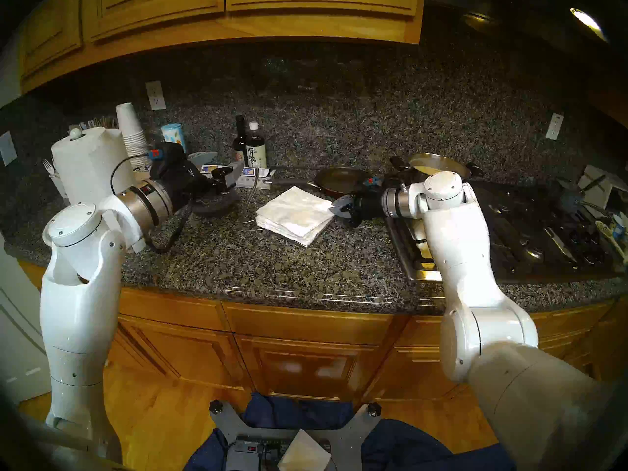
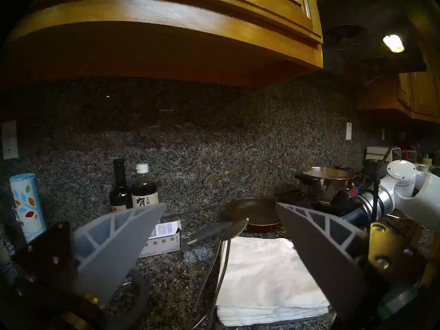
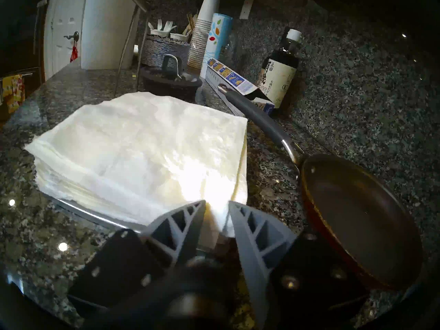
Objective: Take napkin out of napkin holder
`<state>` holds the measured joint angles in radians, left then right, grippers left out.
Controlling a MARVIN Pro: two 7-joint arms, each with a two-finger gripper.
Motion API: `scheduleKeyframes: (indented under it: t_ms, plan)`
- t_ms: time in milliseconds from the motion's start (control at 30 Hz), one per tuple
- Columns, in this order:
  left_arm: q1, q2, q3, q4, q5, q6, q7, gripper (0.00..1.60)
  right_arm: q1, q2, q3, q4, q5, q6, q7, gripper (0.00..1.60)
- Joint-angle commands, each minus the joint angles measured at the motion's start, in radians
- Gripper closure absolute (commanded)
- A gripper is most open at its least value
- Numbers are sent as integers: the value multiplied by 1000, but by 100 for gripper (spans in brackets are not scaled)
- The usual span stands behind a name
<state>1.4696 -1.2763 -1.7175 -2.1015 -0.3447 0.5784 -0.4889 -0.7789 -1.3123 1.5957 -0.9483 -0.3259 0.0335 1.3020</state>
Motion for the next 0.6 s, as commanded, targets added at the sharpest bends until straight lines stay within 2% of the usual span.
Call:
scheduleKeyframes:
  t_ms: [0, 233, 267, 333, 567]
  plan:
    - [-30, 1, 0, -26, 5, -15, 3, 0, 48, -3, 6, -21, 6, -7, -6, 120]
    - [-30, -1, 1, -24, 12, -15, 2, 0, 48, -5, 10, -27, 8, -9, -4, 126]
    - [-31, -1, 2, -24, 13, -15, 2, 0, 48, -5, 10, -29, 8, -10, -4, 133]
    - [-31, -2, 2, -22, 15, -15, 3, 0, 46, -4, 13, -37, 9, -14, -5, 160]
    - [-31, -7, 4, -16, 20, -15, 3, 0, 43, 5, 28, -91, 18, -17, 5, 160]
